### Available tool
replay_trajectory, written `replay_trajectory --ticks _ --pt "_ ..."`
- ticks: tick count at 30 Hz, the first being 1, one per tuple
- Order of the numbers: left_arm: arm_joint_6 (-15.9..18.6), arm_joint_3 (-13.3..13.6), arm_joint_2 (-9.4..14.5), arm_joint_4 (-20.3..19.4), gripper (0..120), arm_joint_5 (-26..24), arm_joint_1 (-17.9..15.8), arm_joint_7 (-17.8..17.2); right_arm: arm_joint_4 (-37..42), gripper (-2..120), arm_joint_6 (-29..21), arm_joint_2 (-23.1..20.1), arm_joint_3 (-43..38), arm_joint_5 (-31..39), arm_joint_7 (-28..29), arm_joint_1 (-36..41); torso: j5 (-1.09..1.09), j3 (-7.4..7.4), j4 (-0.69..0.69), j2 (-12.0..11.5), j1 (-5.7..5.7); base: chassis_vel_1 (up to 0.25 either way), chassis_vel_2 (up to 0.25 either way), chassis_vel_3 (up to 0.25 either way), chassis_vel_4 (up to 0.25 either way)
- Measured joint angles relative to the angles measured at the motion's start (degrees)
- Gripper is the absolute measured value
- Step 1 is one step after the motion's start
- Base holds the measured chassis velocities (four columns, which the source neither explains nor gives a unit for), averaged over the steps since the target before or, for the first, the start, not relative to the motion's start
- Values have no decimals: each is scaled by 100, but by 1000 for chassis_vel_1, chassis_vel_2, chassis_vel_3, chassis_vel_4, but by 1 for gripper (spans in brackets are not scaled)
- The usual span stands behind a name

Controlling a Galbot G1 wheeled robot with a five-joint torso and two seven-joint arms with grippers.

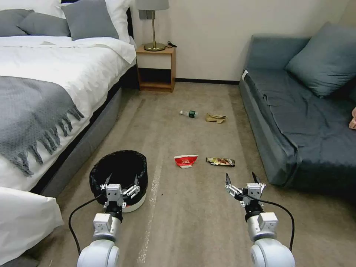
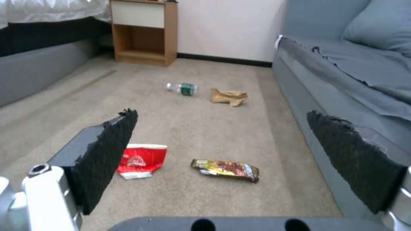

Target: Pick up the trash bin, then pick up the garbage on the floor and place it into the trash bin.

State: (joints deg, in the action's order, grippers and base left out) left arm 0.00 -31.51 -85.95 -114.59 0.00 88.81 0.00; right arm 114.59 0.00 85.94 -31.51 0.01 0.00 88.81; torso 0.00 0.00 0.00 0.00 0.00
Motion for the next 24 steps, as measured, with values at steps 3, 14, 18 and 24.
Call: replay_trajectory --ticks 3,14,18,24 --pt "0 0 0 0 100 0 0 0 0 100 0 0 0 0 0 0 0 0 0 0 0 0 0 0 0" --pt "0 0 0 0 100 0 0 0 0 100 0 0 0 0 0 0 0 0 0 0 0 0 0 0 0" --pt "0 0 0 0 100 0 0 0 0 100 0 0 0 0 0 0 0 0 0 0 0 0 0 0 0" --pt "0 0 0 0 100 0 0 0 0 100 0 0 0 0 0 0 0 0 0 0 0 0 0 0 0"
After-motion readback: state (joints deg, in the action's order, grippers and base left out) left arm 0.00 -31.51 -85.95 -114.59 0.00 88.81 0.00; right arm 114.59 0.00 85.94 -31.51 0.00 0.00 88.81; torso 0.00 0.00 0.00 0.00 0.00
